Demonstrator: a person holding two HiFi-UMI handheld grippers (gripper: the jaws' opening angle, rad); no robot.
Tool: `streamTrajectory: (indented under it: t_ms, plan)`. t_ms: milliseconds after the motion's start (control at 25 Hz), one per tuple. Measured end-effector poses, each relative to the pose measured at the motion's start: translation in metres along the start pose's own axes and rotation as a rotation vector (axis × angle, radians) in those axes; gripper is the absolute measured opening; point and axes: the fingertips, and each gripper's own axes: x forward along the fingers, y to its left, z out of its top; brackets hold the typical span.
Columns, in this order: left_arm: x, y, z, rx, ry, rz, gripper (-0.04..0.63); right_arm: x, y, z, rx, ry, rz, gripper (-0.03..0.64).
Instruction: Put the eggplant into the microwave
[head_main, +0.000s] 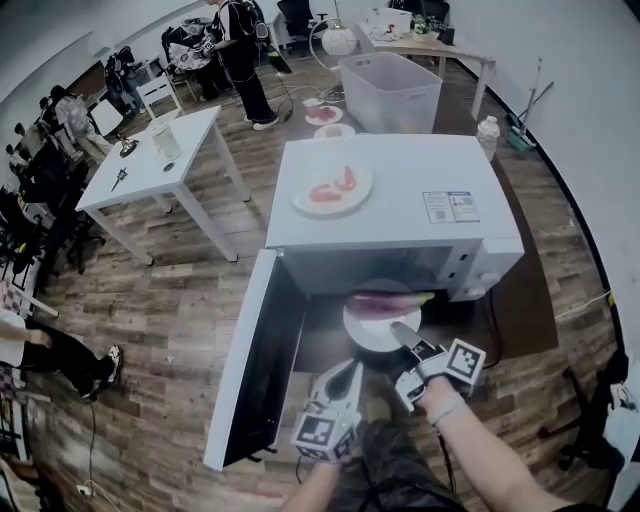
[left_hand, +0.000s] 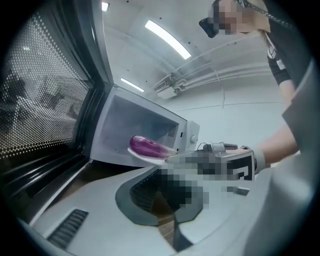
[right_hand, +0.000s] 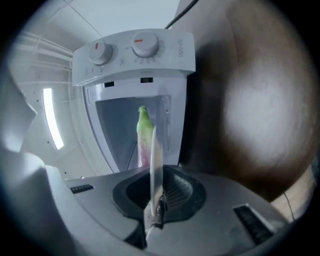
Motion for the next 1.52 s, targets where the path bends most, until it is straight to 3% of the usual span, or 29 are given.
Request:
streamTrajectory:
  t_ms: [320, 600, 880, 1280, 1520]
  plan:
    - [0.023, 0.022, 0.004, -0.014, -0.018, 0.031, 0.003, 0.027, -0.006, 0.02, 0.003, -0.018, -0.004, 0.025]
    - [0.046, 0.024, 0.008, -0.013, -0.028, 0.014, 0.003, 0.046, -0.005, 0.025, 0.017, -0.02, -0.002, 0.025]
    - [0.069, 0.022, 0.009, -0.067, -0.037, -0.027, 0.003, 0.059, -0.003, 0.028, 0.009, -0.016, -0.014, 0.025]
    - [0.087, 0.028, 0.018, -0.063, -0.041, -0.029, 0.003, 0.074, -0.002, 0.037, -0.043, 0.008, -0.041, 0.026]
    - [0.09, 0.033, 0.015, -0.098, -0.05, -0.022, 0.003, 0.078, 0.007, 0.034, -0.137, 0.044, -0.033, 0.034]
